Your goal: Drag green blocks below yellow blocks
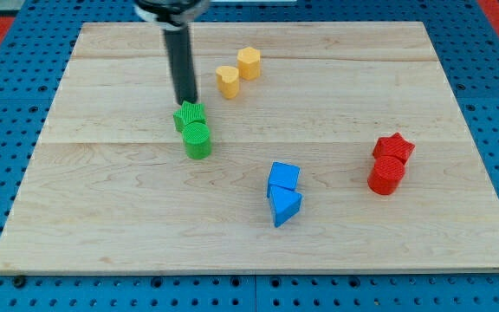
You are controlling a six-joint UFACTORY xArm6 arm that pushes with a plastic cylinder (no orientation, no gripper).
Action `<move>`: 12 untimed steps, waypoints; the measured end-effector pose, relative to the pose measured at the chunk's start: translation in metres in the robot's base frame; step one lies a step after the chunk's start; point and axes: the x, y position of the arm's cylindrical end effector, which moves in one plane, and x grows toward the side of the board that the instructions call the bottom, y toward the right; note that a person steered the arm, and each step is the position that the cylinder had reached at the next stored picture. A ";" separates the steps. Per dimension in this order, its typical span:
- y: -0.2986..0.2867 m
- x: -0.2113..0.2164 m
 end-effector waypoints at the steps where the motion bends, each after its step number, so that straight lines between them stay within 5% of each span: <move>1: 0.034 -0.035; 2: 0.089 -0.033; 3: 0.033 -0.029; 5: -0.031 0.049; 10: 0.100 0.054; 11: 0.087 0.074; 12: -0.005 0.074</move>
